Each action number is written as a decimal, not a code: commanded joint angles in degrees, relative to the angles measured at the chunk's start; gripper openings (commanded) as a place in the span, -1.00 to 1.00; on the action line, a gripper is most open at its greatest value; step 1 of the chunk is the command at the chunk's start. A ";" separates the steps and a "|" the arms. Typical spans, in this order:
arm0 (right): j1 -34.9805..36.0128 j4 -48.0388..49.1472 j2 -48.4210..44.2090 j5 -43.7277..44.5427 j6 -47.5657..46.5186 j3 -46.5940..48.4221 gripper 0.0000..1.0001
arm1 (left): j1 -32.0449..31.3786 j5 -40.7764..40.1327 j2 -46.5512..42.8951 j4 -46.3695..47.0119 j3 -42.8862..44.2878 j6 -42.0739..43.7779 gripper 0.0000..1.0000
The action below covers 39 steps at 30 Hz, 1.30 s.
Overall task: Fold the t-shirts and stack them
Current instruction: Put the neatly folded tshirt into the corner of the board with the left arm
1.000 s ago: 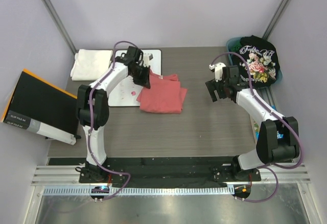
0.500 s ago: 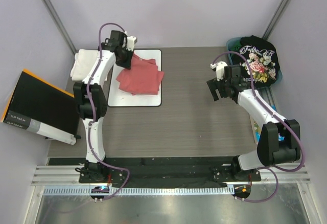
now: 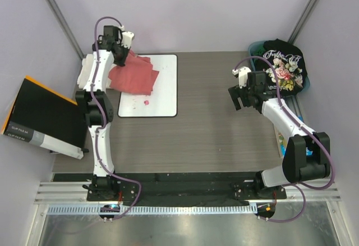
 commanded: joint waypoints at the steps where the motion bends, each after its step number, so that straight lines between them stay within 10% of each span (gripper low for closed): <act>1: -0.32 2.07 -2.85 0.73 -0.22 1.75 0.81 | 3.61 -4.04 -2.88 4.03 1.97 5.29 -1.00; 39: -1.90 2.60 -3.38 0.03 0.48 -0.01 0.80 | 9.87 -23.39 -1.39 31.89 -8.14 19.80 -1.00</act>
